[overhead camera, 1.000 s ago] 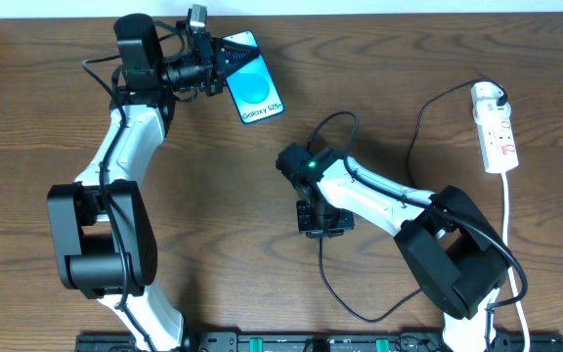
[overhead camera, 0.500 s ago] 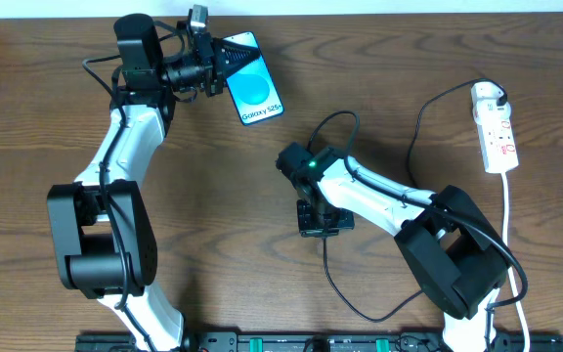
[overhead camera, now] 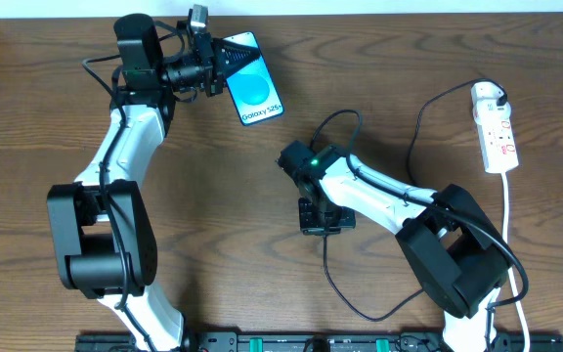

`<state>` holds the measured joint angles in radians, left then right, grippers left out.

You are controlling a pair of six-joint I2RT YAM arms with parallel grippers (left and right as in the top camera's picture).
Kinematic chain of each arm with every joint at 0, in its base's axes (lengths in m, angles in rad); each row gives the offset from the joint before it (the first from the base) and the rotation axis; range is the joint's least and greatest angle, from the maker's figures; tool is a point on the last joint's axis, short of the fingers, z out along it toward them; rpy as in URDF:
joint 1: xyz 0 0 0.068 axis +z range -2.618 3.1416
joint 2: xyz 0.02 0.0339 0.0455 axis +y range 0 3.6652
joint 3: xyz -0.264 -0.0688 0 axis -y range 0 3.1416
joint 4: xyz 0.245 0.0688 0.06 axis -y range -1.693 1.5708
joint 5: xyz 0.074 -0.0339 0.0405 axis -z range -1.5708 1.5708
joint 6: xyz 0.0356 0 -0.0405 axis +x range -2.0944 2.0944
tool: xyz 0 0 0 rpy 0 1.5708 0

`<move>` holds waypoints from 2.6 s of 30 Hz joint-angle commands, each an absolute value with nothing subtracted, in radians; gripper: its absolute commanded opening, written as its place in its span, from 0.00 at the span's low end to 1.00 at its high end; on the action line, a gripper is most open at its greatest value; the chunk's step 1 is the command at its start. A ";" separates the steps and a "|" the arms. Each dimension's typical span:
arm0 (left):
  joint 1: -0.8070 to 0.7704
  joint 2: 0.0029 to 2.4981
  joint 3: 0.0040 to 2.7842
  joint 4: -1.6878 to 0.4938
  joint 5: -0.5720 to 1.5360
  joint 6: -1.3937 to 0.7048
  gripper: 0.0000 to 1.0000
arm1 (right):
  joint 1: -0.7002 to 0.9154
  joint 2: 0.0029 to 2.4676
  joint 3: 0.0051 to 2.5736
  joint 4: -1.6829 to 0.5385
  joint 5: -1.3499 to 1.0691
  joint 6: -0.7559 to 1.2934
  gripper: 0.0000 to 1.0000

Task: Plug charger to phone and switch on socket
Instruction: 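Lower the right gripper and close it on the cable plug, then lift the cable plug and carry it toward the phone's bottom edge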

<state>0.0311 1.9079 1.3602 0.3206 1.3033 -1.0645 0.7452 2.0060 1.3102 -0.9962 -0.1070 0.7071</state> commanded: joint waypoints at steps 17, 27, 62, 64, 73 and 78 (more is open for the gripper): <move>0.057 1.887 1.382 0.332 1.328 -1.048 0.07 | 0.517 2.014 1.349 -0.801 -0.703 0.379 0.01; 0.102 1.887 1.382 0.491 1.328 -1.162 0.07 | 0.414 2.014 1.348 -0.554 -1.152 0.177 0.01; 0.083 1.887 1.382 0.892 1.263 -1.390 0.08 | 0.372 2.014 1.349 0.545 -1.562 0.819 0.01; 0.079 1.887 1.382 0.892 1.263 -1.389 0.07 | 0.372 2.014 1.348 0.546 -1.562 0.819 0.01; 0.073 1.887 1.382 0.893 1.264 -1.389 0.08 | 0.374 2.014 1.349 0.547 -1.561 0.834 0.01; 0.066 1.887 1.382 0.893 1.264 -1.389 0.08 | 0.379 2.014 1.349 0.549 -1.561 0.838 0.01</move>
<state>0.0727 1.9079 1.3602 0.8795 1.2732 -1.3872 0.3771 2.0060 1.3361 0.5438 -1.5490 0.8265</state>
